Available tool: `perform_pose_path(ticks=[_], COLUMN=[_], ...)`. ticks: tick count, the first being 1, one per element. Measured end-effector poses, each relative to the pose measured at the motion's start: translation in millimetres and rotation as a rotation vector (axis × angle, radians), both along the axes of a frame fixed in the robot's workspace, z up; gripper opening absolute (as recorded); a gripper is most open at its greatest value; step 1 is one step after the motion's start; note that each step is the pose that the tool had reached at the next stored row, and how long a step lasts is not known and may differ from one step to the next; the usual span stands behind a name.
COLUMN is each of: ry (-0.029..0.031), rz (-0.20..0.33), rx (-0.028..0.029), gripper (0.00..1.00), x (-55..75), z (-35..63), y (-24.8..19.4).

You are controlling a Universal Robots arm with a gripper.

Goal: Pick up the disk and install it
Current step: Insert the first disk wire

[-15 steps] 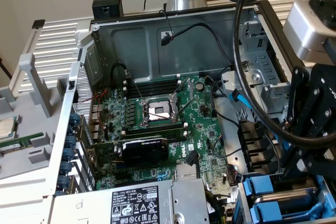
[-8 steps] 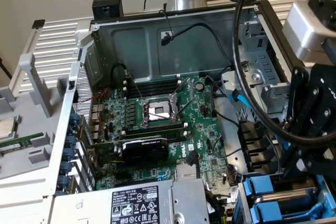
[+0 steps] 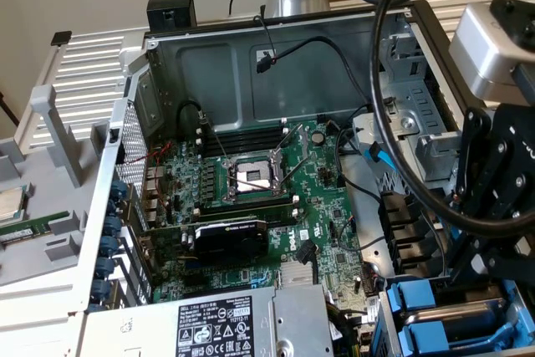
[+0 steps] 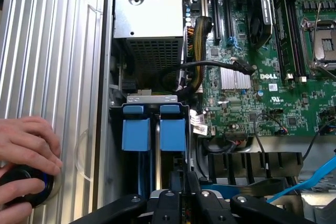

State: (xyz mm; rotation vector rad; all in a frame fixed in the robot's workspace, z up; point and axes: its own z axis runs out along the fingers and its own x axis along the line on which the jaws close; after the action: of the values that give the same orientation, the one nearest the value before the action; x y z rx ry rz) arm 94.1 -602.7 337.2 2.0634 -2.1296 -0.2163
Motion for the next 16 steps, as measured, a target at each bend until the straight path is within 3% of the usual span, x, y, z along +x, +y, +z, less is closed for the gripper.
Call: perform_pose_path(ticks=[16], ry=[0.0], rz=[0.0], rx=[0.0002], gripper=[0.16], x=[0.4], z=[-0.9], y=[0.5])
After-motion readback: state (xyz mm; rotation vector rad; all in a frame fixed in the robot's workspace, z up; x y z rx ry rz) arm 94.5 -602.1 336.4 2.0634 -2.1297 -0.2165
